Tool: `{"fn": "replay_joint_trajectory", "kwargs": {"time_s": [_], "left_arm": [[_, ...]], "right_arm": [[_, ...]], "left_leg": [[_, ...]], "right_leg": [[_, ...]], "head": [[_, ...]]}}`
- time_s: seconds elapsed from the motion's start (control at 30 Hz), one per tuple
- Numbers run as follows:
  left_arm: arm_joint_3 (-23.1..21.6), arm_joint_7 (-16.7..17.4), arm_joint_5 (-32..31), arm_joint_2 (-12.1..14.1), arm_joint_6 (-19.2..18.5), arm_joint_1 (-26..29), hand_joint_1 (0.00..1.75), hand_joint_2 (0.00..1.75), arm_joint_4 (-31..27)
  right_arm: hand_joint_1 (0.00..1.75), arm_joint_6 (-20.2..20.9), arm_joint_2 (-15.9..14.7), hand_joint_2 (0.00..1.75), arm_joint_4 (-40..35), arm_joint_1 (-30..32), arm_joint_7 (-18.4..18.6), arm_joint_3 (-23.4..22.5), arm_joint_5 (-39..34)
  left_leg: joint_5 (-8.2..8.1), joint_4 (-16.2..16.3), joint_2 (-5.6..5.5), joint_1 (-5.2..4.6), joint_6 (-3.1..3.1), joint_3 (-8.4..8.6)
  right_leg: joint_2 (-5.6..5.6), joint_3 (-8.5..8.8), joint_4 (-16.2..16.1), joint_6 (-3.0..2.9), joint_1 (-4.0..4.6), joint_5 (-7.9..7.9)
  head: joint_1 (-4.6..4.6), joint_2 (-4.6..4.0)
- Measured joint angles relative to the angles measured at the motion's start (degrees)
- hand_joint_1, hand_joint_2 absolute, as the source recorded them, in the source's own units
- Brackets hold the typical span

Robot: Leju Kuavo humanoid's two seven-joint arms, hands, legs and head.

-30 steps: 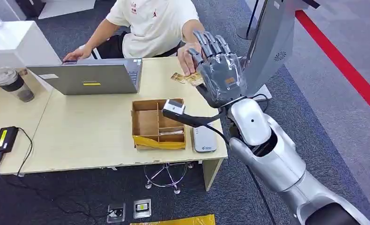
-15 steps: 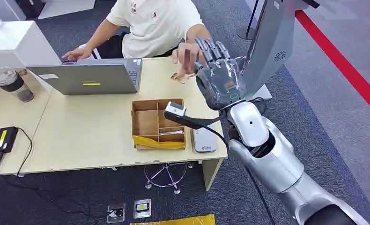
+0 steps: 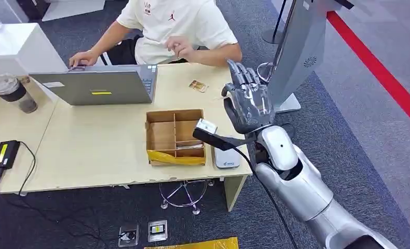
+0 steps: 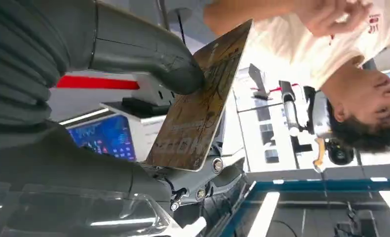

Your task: Pass the card to the sensor for recognition and then transmit it.

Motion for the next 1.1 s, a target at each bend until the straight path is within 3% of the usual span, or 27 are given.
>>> {"fn": "replay_joint_trajectory", "kwargs": {"time_s": [0.07,0.47,1.1], "left_arm": [[0.00,-0.02,-0.02,0.00,0.09,0.03,0.00,1.75,0.00],[0.00,-0.02,-0.15,0.00,0.85,0.04,0.00,1.75,0.00],[0.04,1.84,2.40,-0.48,0.44,0.03,0.00,1.75,0.00]], "right_arm": [[1.75,-1.00,-0.13,1.75,1.51,0.57,0.04,-0.15,-0.68],[1.75,-5.74,-0.26,1.75,9.84,3.73,-1.75,-0.02,-4.54],[1.75,-5.94,8.05,1.75,22.86,4.79,-5.97,1.81,-4.89]], "left_leg": [[0.00,0.00,0.00,0.00,0.00,-0.01],[-0.02,0.00,0.00,0.00,-0.02,-0.02],[-0.02,0.00,0.01,0.01,-0.03,-0.02]], "right_leg": [[0.00,0.00,0.00,0.00,0.00,0.00],[0.01,0.00,0.00,0.00,0.00,0.00],[0.03,-0.01,0.01,0.00,0.01,0.00]], "head": [[0.00,0.00],[0.02,0.00],[0.02,0.00]]}}
